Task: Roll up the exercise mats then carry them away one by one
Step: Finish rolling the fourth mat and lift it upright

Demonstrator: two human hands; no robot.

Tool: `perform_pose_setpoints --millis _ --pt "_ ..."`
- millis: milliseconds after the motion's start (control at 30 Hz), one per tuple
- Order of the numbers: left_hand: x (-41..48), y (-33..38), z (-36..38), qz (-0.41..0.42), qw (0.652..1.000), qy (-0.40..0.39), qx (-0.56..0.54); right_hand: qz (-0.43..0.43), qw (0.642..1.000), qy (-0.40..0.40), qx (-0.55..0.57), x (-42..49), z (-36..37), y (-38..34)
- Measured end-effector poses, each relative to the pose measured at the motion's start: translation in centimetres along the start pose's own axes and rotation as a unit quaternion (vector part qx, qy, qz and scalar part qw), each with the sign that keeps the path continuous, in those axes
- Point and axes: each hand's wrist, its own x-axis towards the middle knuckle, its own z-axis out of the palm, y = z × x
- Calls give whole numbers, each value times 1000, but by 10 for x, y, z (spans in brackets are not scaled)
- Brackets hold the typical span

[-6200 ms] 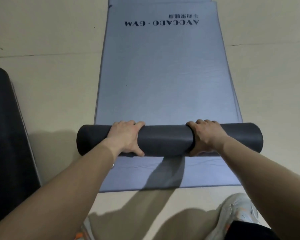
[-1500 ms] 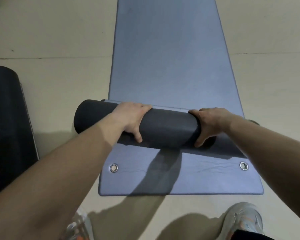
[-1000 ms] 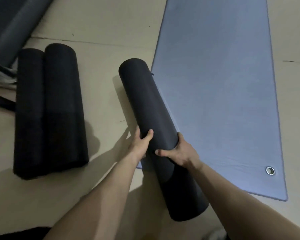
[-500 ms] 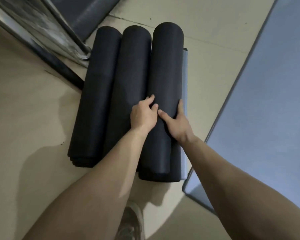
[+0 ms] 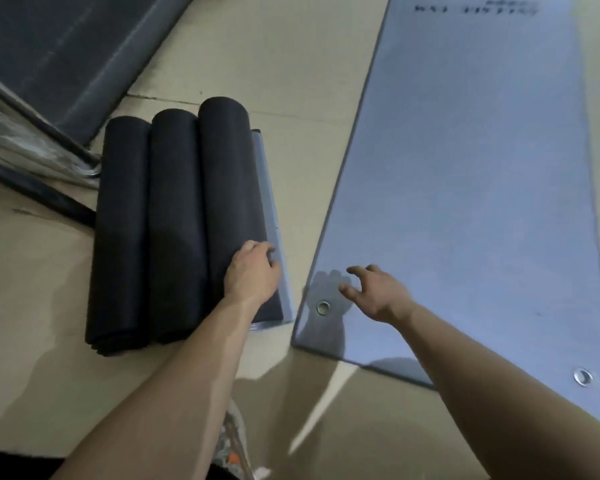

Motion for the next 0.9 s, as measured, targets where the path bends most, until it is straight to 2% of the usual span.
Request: perform_pose_setpoints --millis 133,200,300,400,500,567,633,767,833,900 --pt "-49 73 47 92 983 -141 75 156 987 22 10 -80 -3 126" --pt "-70 99 79 139 963 -200 116 195 981 21 -2 -105 9 174" --pt "-90 116 132 204 931 -248 172 198 980 -17 -17 -118 37 214" --pt "-99 114 177 230 901 -273 246 142 988 -52 -42 -111 67 224" --pt "-93 97 204 260 871 -254 329 135 986 -18 -100 -101 87 223" --pt "-85 89 208 294 862 -224 347 127 982 13 -140 -99 93 225" --pt "-78 89 203 322 857 -208 345 102 981 24 -161 -100 93 230" --pt "-77 89 181 341 868 -244 265 51 986 3 -160 -115 80 234" --pt "-76 92 166 320 890 -265 188 65 993 14 -100 -122 60 231" --pt "-68 103 149 281 908 -276 140 91 993 57 -38 -123 34 229"
